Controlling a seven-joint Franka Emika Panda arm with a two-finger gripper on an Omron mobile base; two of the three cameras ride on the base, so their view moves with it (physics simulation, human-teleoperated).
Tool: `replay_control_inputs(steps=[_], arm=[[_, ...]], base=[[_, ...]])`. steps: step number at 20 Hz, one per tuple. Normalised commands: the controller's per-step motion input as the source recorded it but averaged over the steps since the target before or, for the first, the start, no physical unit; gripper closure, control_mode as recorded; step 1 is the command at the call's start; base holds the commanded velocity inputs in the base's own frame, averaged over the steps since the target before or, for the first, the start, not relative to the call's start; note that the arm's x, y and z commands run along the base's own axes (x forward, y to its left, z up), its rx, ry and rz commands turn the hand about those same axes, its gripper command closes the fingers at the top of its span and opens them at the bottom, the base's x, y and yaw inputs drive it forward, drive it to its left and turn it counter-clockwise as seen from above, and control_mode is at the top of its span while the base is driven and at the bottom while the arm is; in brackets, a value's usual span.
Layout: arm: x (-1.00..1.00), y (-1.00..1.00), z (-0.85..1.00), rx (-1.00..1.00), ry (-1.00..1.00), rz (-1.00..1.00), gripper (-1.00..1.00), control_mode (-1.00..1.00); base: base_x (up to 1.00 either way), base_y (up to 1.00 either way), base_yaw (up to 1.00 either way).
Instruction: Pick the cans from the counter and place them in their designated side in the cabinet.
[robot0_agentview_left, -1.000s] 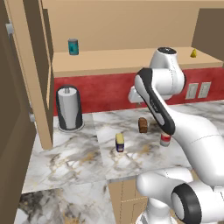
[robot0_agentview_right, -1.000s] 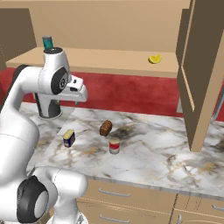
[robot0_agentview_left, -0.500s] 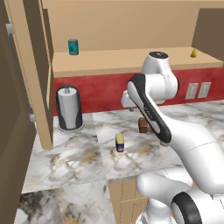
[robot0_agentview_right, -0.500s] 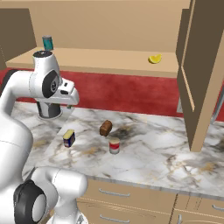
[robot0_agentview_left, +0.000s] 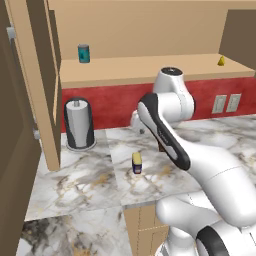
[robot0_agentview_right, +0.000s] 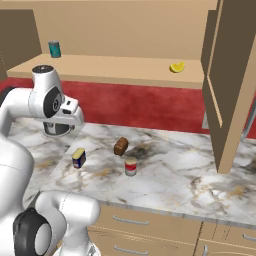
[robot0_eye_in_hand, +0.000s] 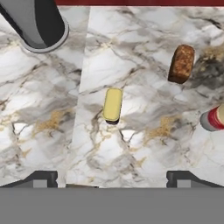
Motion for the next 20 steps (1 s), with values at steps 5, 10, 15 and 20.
replay_control_inputs(steps=[5, 10, 15, 20], arm=[[0.0, 0.18, -0.19, 0.03, 0.02, 0.0, -1.0, -1.0], [0.0, 0.05, -0.17, 0.02, 0.02, 0.0, -1.0, -1.0], [0.05, 0.0, -0.18, 0.0, 0.03, 0.0, -1.0, -1.0], [0.12, 0.0, -0.14, 0.0, 0.02, 0.0, -1.0, -1.0]], base=[[0.0, 0.0, 0.0], [0.0, 0.0, 0.0], [0.0, 0.0, 0.0], [0.0, 0.0, 0.0]])
